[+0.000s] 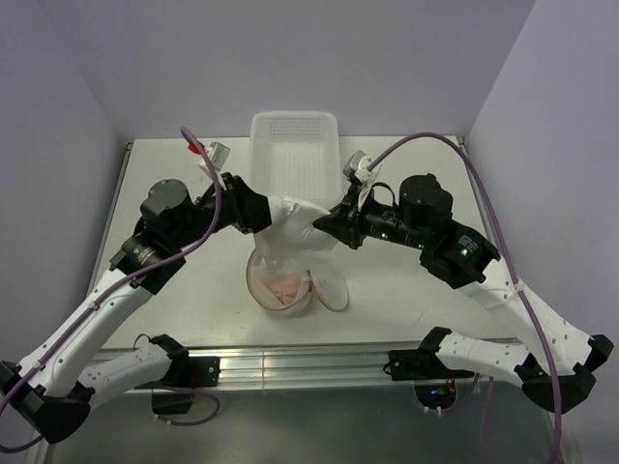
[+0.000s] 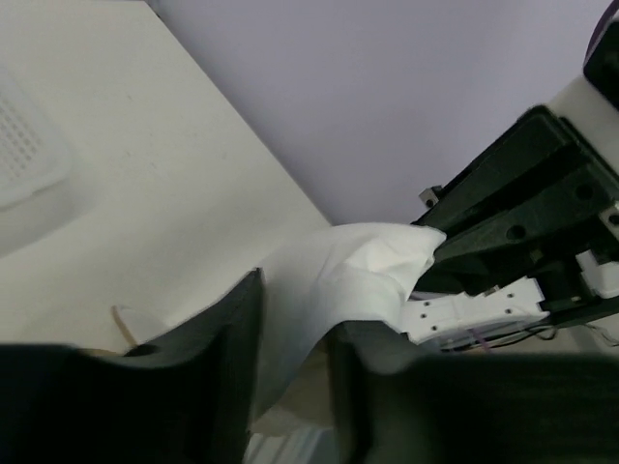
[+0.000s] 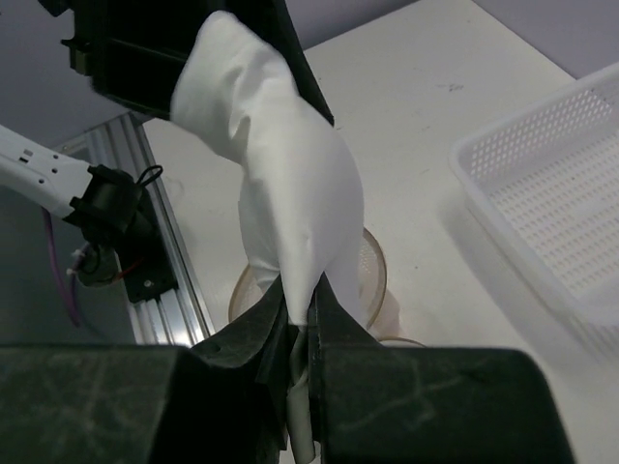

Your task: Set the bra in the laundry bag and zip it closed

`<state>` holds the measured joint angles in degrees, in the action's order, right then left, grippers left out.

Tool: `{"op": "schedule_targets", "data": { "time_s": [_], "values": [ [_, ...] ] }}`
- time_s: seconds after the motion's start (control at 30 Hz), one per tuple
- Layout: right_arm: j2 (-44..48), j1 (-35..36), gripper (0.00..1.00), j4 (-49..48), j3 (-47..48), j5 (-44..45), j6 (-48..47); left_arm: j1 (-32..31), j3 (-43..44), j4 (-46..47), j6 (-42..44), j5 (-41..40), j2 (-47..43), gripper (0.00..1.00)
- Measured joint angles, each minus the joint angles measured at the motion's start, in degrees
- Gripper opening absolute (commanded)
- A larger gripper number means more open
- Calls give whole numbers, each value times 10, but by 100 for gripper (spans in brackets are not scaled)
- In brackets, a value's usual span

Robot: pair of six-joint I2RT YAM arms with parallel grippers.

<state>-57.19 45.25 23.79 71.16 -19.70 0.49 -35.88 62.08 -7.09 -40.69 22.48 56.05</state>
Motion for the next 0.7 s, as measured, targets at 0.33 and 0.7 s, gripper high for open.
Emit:
{"op": "schedule_targets", "data": {
  "time_s": [0.33,0.7],
  "values": [
    [10,-54,0,-24,-3,-27,68,0,-7,-92,49,-128,-122,56],
    [47,-54,0,-32,12,-60,121,0,-126,-179,21,-282,-226,53]
  ]
}}
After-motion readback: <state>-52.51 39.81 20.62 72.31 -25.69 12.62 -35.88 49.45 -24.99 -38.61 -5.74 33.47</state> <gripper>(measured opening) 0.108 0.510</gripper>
